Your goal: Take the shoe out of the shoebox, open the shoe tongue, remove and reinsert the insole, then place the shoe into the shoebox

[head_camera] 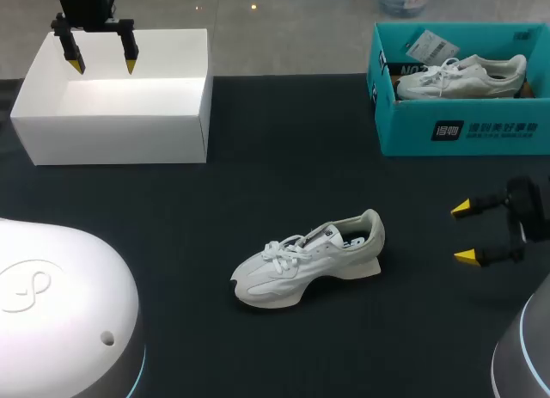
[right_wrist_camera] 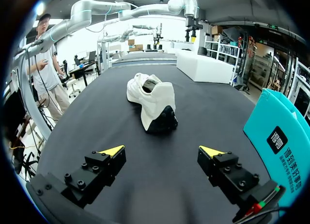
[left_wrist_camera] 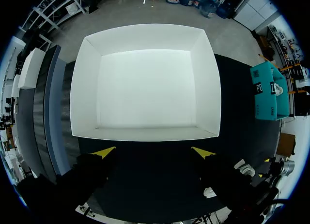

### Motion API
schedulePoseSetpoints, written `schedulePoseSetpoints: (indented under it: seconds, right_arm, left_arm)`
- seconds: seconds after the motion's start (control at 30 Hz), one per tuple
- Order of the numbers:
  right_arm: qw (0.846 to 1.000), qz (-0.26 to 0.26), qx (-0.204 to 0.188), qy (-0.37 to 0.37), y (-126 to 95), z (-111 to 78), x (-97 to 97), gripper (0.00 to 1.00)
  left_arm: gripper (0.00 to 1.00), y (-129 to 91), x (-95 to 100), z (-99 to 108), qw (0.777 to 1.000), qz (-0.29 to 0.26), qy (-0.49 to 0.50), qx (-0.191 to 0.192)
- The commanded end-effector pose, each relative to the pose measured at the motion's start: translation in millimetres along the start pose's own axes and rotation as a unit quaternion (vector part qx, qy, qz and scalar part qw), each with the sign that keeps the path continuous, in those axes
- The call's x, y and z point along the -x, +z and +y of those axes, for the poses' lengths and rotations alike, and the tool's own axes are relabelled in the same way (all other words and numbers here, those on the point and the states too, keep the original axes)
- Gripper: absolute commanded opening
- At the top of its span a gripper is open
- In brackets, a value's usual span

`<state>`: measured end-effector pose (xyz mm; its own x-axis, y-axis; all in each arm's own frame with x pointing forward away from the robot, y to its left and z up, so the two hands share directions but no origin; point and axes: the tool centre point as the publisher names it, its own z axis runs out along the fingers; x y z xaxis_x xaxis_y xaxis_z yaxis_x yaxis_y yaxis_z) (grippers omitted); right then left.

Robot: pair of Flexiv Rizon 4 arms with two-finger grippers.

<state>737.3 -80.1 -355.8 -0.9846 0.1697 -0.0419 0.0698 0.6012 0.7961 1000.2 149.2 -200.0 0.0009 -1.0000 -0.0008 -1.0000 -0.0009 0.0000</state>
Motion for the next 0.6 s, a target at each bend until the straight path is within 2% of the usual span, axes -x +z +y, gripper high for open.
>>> schedulePoseSetpoints:
  seconds: [0.03,0.53,0.6]
  right_arm:
    - [1.0,0.002,-0.002,0.001,1.1,0.5,2.2,1.0]
    - [1.0,0.002,-0.002,0.001,1.1,0.5,2.2,1.0]
    - [1.0,0.005,0.002,-0.007,7.3,3.3,3.8,1.0]
  left_arm:
    - [1.0,0.0,0.2,0.1,1.0,0.0,0.0,0.0]
    - [1.0,0.0,0.2,0.1,1.0,0.0,0.0,0.0]
    - [1.0,0.0,0.2,0.1,1.0,0.0,0.0,0.0]
